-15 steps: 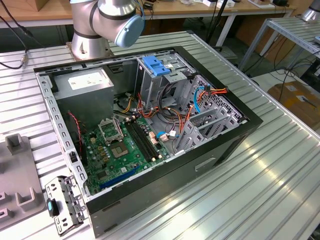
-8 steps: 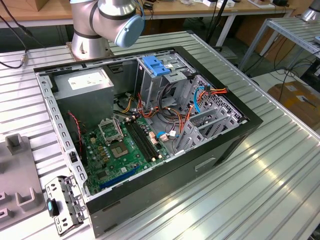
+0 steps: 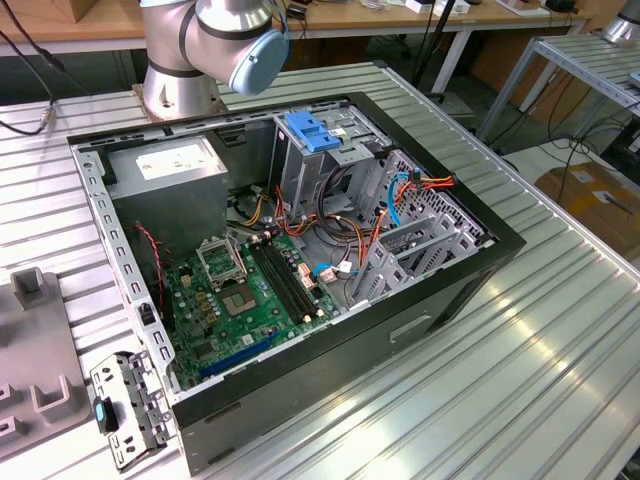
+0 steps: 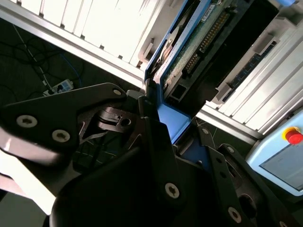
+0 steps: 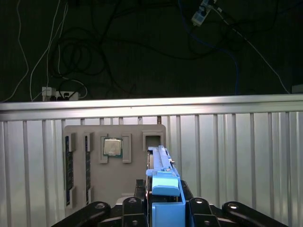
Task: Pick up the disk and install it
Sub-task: 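Pick up the disk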
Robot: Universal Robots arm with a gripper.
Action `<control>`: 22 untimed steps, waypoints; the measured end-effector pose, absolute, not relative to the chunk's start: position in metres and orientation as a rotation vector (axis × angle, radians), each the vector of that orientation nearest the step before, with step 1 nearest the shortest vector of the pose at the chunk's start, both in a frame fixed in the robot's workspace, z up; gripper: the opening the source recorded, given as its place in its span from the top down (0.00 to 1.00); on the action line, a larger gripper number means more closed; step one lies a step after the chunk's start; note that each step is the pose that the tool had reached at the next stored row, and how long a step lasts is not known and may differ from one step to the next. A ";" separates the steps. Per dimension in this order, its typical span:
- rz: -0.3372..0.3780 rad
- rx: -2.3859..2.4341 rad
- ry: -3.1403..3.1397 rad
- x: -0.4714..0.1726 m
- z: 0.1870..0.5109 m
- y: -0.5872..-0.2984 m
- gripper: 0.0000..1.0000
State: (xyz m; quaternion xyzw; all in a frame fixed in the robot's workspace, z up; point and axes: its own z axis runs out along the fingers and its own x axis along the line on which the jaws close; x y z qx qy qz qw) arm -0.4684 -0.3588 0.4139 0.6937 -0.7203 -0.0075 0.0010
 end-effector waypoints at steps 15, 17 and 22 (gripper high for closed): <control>-0.024 2.178 -2.261 -0.467 0.422 -0.359 0.63; -0.024 2.178 -2.261 -0.467 0.424 -0.359 0.63; -0.024 2.178 -2.261 -0.466 0.425 -0.359 0.63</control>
